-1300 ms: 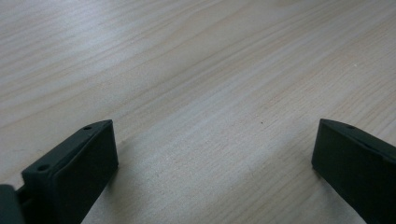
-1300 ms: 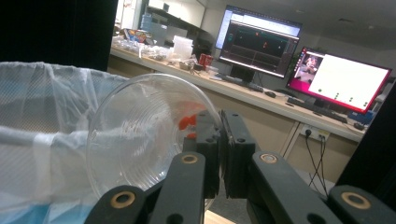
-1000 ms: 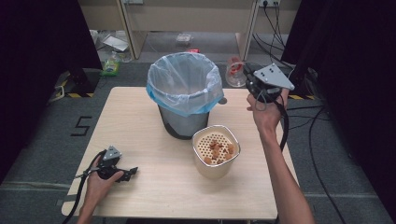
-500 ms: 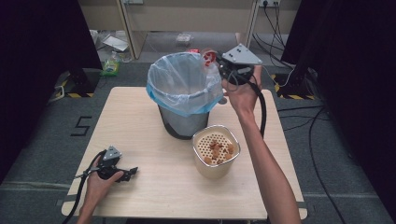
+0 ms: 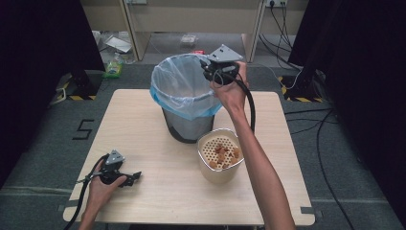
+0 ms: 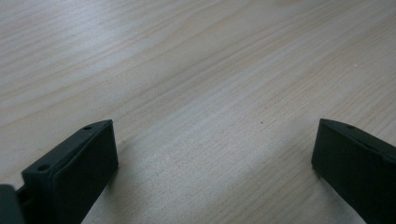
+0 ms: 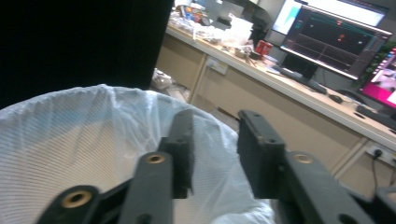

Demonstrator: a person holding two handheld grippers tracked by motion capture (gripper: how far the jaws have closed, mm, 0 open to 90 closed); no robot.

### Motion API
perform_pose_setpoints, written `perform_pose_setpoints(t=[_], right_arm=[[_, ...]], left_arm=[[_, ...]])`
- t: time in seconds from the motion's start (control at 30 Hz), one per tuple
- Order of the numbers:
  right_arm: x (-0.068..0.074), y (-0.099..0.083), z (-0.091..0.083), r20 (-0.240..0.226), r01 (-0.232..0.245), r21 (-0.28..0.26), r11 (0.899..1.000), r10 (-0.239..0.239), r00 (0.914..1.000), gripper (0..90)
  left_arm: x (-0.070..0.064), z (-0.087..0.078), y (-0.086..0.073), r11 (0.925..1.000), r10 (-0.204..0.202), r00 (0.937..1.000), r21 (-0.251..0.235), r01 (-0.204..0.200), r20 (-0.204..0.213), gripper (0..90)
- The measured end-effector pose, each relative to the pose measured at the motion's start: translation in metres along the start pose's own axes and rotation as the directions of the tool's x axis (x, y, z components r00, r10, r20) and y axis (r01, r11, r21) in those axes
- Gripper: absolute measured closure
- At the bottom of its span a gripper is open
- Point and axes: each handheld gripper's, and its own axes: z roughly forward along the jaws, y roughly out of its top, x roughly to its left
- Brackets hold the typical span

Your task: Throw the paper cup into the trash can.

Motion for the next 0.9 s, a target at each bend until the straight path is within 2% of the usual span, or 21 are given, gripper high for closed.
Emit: perform_pose_setpoints(t=[0.13, 0.17, 0.23, 0.3, 0.4, 0.6, 0.63, 0.77, 0.9], right_arm=[[-0.006, 0.001, -0.007, 0.0, -0.004, 0.007, 1.0, 0.004, 1.0, 61.7], [-0.013, 0.0, -0.015, 0.006, -0.024, 0.02, 1.0, 0.024, 0.9997, 60.0], [-0.015, -0.001, -0.018, 0.008, -0.03, 0.02, 0.999, 0.03, 0.9995, 59.3], [-0.024, -0.008, -0.032, 0.021, -0.047, 0.041, 0.998, 0.046, 0.9987, 54.8], [-0.029, -0.014, -0.038, 0.017, -0.053, 0.063, 0.997, 0.052, 0.9985, 53.2], [-0.046, -0.036, -0.065, 0.043, -0.086, 0.098, 0.991, 0.083, 0.9957, 47.3], [-0.05, -0.045, -0.074, 0.04, -0.102, 0.109, 0.989, 0.098, 0.9944, 46.4], [-0.056, -0.061, -0.087, 0.049, -0.126, 0.128, 0.984, 0.121, 0.9915, 44.1], [-0.058, -0.074, -0.097, 0.056, -0.126, 0.141, 0.982, 0.119, 0.9913, 43.1]], left_arm=[[0.0, 0.0, 0.0, 1.0, 0.0, 1.0, 0.0, 0.0, 0.0, 0.0], [0.0, 0.0, 0.0, 1.0, 0.0, 1.0, 0.0, 0.0, 0.0, 0.0], [0.0, 0.0, 0.0, 1.0, 0.0, 1.0, 0.0, 0.0, 0.0, 0.0], [0.0, 0.0, 0.0, 1.0, -0.001, 1.0, 0.0, 0.001, 0.0, 0.0], [0.0, 0.0, 0.0, 1.0, -0.001, 1.0, 0.0, 0.001, 0.0, 0.0], [0.0, 0.0, 0.0, 1.0, -0.002, 1.0, 0.0, 0.002, -0.001, 0.0], [0.0, 0.0, 0.0, 1.0, -0.001, 1.0, 0.0, 0.001, -0.001, 0.0], [0.0, 0.0, 0.0, 1.0, -0.001, 1.0, 0.001, 0.001, -0.001, 0.0], [0.0, 0.0, 0.0, 1.0, -0.002, 1.0, 0.001, 0.002, -0.001, 0.0]])
